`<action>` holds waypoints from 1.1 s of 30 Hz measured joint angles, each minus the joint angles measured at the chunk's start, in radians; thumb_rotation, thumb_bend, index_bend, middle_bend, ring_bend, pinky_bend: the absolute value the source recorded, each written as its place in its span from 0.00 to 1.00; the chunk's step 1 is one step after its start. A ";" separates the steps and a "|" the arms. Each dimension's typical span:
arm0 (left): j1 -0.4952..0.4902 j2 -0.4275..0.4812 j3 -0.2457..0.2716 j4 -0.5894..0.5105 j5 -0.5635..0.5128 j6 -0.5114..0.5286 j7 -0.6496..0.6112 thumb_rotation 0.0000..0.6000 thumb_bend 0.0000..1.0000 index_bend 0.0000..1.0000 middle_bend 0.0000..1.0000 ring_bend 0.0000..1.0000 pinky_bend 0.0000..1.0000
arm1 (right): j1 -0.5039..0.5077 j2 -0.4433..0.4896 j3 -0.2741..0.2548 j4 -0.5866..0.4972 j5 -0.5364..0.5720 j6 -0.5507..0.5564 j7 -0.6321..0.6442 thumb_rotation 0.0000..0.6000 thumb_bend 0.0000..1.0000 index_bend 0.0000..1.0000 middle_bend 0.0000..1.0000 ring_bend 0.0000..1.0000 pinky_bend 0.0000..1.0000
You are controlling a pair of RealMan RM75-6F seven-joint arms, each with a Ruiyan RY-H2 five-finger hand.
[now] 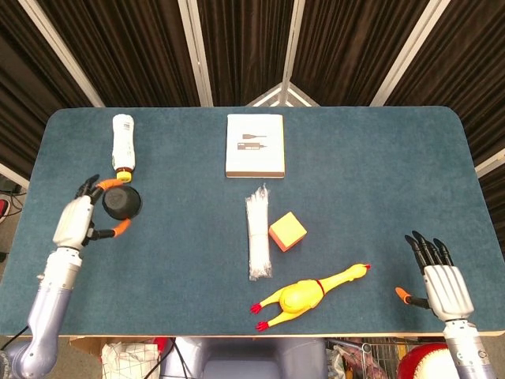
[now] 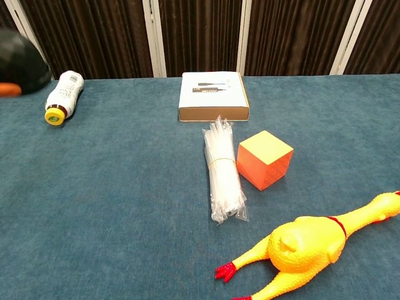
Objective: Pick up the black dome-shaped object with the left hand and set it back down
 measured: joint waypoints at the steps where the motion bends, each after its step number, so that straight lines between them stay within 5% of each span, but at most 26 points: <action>1: 0.006 0.013 -0.006 -0.037 0.011 0.012 0.000 1.00 0.63 0.30 0.40 0.00 0.00 | 0.000 0.000 -0.001 0.000 -0.003 0.000 0.001 1.00 0.19 0.02 0.03 0.12 0.00; 7: 0.022 0.051 0.015 -0.376 0.062 0.019 0.019 1.00 0.64 0.29 0.39 0.00 0.00 | 0.004 -0.002 -0.003 -0.001 -0.006 -0.006 0.002 1.00 0.19 0.02 0.03 0.12 0.00; 11: 0.011 0.029 0.051 -0.438 0.055 -0.017 0.050 1.00 0.64 0.29 0.39 0.00 0.00 | 0.008 -0.005 -0.002 0.004 0.000 -0.016 0.002 1.00 0.19 0.02 0.03 0.12 0.00; 14: -0.005 -0.007 0.082 -0.390 0.033 -0.055 0.086 1.00 0.64 0.29 0.39 0.00 0.00 | 0.007 -0.005 -0.003 0.005 0.002 -0.016 0.000 1.00 0.19 0.02 0.03 0.12 0.00; 21: -0.023 -0.060 0.103 -0.086 -0.002 -0.059 0.142 1.00 0.63 0.29 0.39 0.00 0.00 | 0.001 0.003 -0.002 -0.001 -0.003 0.001 0.019 1.00 0.19 0.02 0.03 0.12 0.00; 29: -0.033 -0.094 0.142 -0.079 -0.055 -0.077 0.192 1.00 0.64 0.29 0.38 0.00 0.00 | 0.004 0.008 -0.005 -0.006 -0.009 -0.005 0.033 1.00 0.19 0.02 0.03 0.12 0.00; 33: -0.042 -0.145 0.168 0.059 -0.090 -0.113 0.190 1.00 0.64 0.28 0.37 0.00 0.00 | 0.007 0.004 -0.007 -0.002 -0.006 -0.017 0.029 1.00 0.19 0.02 0.03 0.12 0.00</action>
